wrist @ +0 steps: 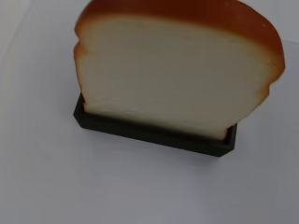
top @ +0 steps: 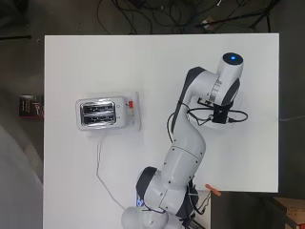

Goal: Teleoperate dual arm-hand system to toast a bread

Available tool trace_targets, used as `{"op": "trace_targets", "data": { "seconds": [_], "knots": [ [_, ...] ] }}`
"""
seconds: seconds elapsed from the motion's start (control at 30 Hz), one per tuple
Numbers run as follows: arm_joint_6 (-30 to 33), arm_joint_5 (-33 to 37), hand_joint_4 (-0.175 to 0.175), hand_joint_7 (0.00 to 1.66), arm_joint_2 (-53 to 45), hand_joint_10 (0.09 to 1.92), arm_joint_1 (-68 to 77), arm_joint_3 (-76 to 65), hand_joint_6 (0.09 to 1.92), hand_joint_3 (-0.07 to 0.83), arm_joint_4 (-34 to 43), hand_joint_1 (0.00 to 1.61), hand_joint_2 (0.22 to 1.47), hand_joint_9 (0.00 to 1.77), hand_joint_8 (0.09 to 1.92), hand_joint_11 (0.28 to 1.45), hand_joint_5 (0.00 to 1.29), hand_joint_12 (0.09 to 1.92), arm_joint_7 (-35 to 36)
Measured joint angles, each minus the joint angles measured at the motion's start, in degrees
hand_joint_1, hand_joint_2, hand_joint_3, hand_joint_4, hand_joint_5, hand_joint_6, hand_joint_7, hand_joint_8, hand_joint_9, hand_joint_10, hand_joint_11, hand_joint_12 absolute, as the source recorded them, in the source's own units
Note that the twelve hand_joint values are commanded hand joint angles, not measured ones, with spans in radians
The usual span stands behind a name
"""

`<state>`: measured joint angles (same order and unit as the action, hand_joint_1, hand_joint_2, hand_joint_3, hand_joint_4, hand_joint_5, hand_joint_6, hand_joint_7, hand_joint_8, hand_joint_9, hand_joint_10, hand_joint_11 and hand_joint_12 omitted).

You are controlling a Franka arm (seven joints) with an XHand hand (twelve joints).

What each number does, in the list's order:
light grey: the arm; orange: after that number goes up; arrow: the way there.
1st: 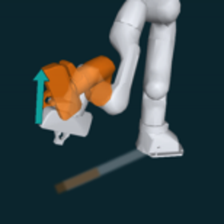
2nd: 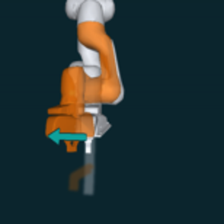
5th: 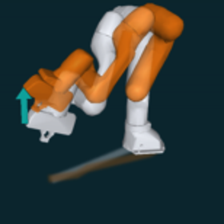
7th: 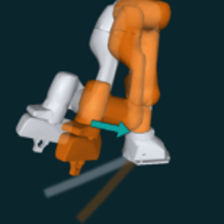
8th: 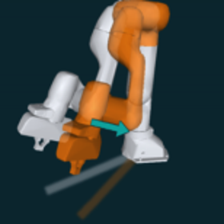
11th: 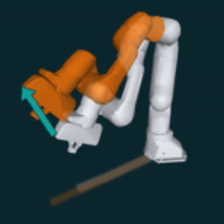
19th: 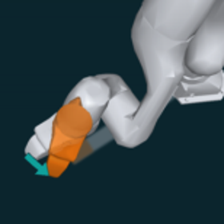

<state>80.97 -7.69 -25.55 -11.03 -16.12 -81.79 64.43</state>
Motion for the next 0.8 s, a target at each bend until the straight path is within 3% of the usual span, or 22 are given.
{"op": "trace_targets", "data": {
  "seconds": [0.2, 0.23, 0.27, 0.3, 0.33, 0.37, 0.4, 0.47, 0.57, 0.8],
  "knots": [
    [2.2, -5.7, -0.038, 0.45, 4.4, 0.09, 0.0, 0.2, 0.09, -0.017, -9.3, 0.38, 0.96, 0.57, 0.09, 0.46, 0.35, 0.09, -1.3],
    [2.4, -6.7, -0.020, 0.49, 5.1, 0.09, 0.0, 0.3, 0.09, -0.011, -11.4, 0.39, 0.97, 0.61, 0.09, 0.47, 0.42, 0.09, -1.5],
    [2.8, -7.7, 0.053, 0.67, 5.9, 0.09, 0.0, 0.4, 0.45, -0.055, -13.9, 0.58, 1.07, 0.77, 0.09, 0.54, 0.57, 0.09, -1.6],
    [3.3, -8.3, 0.012, 0.88, 6.4, 0.11, 0.0, 0.4, 0.72, -0.051, -15.6, 0.85, 1.10, 1.01, 0.30, 0.65, 0.72, 0.14, -1.5],
    [4.1, -8.6, 0.064, 1.05, 6.8, 0.34, -0.2, 0.3, 0.90, -0.029, -16.9, 0.95, 1.12, 1.19, 0.48, 0.69, 0.81, 0.48, -1.1],
    [5.1, -8.4, -0.014, 1.09, 6.9, 0.55, -0.4, 0.1, 0.98, -0.020, -17.6, 1.07, 1.14, 1.26, 0.72, 0.68, 0.82, 0.78, -0.4],
    [6.2, -7.5, -0.085, 1.07, 6.7, 0.70, -0.6, -0.3, 1.04, -0.014, -17.8, 1.15, 1.15, 1.26, 0.90, 0.65, 0.80, 0.97, 0.9],
    [6.4, -6.0, -0.153, 1.04, 5.7, 0.84, -1.0, -0.4, 1.11, -0.003, -16.8, 1.22, 1.17, 1.23, 1.08, 0.61, 0.76, 1.09, 2.6],
    [3.3, -5.5, -0.174, 1.01, 2.8, 0.88, -1.5, -0.2, 1.16, 0.000, -12.6, 1.23, 1.18, 1.21, 1.15, 0.60, 0.72, 1.08, 2.0],
    [-8.2, -3.7, -0.175, 0.97, 2.6, 0.74, -0.6, 3.7, 1.28, 0.001, 0.0, 1.22, 1.21, 1.15, 1.19, 0.61, 0.66, 0.94, -1.3]
  ]
}}
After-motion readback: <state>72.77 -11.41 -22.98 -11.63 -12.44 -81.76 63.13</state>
